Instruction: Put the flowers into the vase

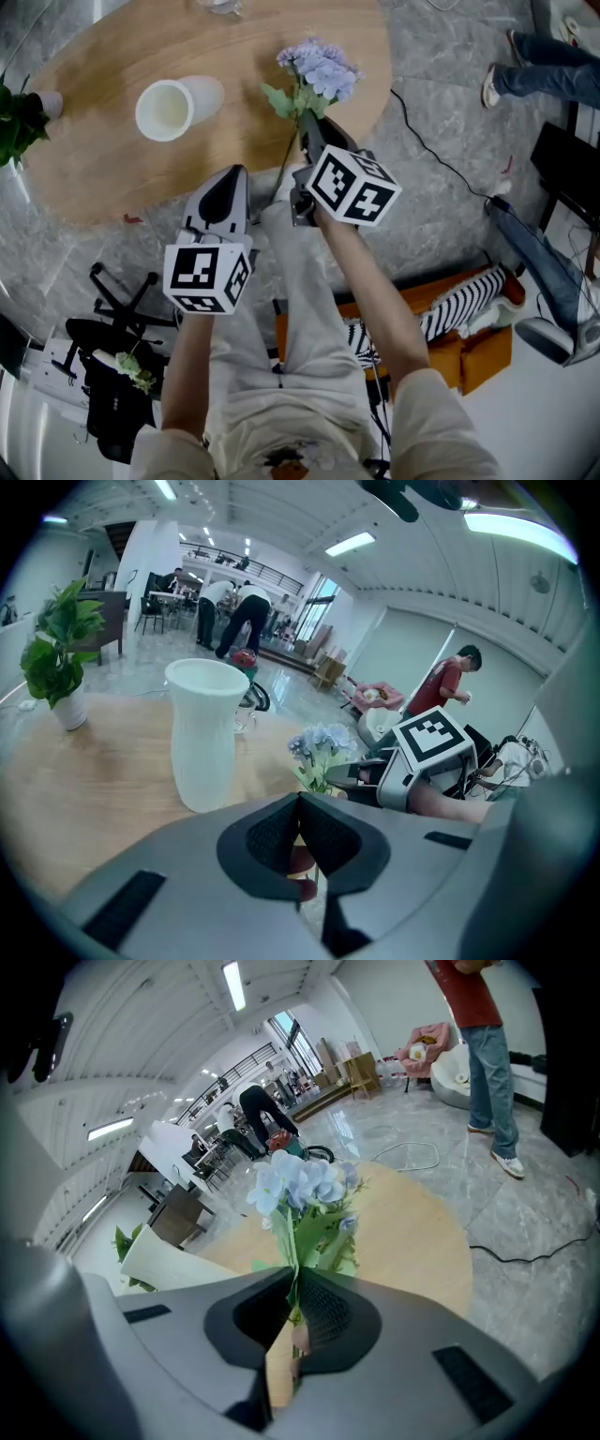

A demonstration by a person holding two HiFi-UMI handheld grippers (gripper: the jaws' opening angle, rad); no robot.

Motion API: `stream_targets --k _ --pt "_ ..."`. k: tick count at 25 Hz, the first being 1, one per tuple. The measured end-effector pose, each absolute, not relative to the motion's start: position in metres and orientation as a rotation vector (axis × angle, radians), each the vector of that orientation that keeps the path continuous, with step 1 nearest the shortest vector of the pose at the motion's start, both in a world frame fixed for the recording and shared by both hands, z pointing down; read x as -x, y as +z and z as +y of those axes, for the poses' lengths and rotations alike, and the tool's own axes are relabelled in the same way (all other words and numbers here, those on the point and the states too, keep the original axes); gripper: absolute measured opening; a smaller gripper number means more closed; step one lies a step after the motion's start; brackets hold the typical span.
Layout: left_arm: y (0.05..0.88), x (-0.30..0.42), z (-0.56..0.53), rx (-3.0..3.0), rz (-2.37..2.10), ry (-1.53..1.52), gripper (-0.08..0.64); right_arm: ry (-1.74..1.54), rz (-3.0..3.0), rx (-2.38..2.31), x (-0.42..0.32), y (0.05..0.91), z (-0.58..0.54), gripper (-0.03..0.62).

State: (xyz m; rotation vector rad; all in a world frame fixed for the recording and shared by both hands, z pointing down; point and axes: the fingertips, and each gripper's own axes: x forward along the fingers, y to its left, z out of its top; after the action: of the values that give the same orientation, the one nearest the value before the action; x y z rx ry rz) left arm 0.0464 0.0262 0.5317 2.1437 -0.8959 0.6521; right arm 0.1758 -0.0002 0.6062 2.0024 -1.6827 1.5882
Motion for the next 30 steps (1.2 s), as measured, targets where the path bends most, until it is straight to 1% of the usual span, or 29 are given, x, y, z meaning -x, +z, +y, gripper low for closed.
stream_targets --k 4,14,24,30 --pt "0.52 -0.045 0.026 -2.159 -0.889 0.648 0.006 1.532 -1.726 -2.028 -0.176 0.586 0.0 0.021" --pt "0.493 -0.041 0.017 -2.166 -0.904 0.608 0.006 1.194 -1.964 -1.982 -0.167 0.519 -0.006 0.021" --pt "0.47 -0.032 0.01 -2.179 -0.938 0.575 0.006 1.011 -2.106 -1.918 -0.155 0.475 -0.019 0.021" --pt "0.466 -0.015 -0.001 -2.167 -0.963 0.547 0.006 0.916 -2.18 -1.869 -0.134 0.463 -0.04 0.021"
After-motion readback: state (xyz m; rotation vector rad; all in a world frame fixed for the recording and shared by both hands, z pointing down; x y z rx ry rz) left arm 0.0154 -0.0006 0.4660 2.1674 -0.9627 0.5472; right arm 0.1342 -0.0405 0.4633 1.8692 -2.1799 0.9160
